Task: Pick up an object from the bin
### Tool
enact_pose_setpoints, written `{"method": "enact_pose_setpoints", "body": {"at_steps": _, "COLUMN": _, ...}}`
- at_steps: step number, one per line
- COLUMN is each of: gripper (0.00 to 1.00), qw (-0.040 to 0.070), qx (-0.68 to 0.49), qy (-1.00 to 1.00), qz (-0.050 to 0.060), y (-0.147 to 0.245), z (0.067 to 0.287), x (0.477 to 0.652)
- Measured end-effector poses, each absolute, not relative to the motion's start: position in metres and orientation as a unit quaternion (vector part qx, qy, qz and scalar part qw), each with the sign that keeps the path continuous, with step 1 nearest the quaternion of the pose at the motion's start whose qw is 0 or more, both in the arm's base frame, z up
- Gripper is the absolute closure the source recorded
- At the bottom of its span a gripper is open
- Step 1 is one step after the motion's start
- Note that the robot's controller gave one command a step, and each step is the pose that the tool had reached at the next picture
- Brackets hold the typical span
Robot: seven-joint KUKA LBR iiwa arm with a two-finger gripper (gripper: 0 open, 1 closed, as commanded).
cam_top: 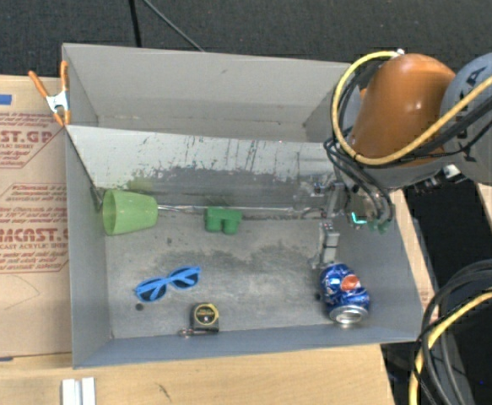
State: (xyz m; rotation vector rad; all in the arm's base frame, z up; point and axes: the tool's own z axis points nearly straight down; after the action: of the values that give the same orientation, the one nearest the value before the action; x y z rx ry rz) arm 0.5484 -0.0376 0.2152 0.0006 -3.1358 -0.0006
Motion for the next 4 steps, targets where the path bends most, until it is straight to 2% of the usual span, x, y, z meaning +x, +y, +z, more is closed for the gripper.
{"method": "enact_pose_setpoints", "body": {"at_steps": 1, "gripper": 0.0, "qw": 0.004, "qx": -0.066, "qy": -0.998, "qz": 0.0, "y": -0.084, "z": 0.123, "x": 0.518}}
{"method": "enact_pose_setpoints", "body": {"at_steps": 2, "gripper": 0.0, "qw": -0.002, "qx": 0.018, "qy": -1.0, "qz": 0.0, "y": -0.065, "z": 0.15, "x": 0.551}}
{"method": "enact_pose_setpoints", "body": {"at_steps": 3, "gripper": 0.0, "qw": 0.002, "qx": 0.203, "qy": -0.979, "qz": 0.0, "y": -0.108, "z": 0.119, "x": 0.504}}
{"method": "enact_pose_setpoints", "body": {"at_steps": 4, "gripper": 0.0, "qw": -0.005, "qx": 0.502, "qy": -0.865, "qz": -0.004, "y": -0.124, "z": 0.075, "x": 0.51}}
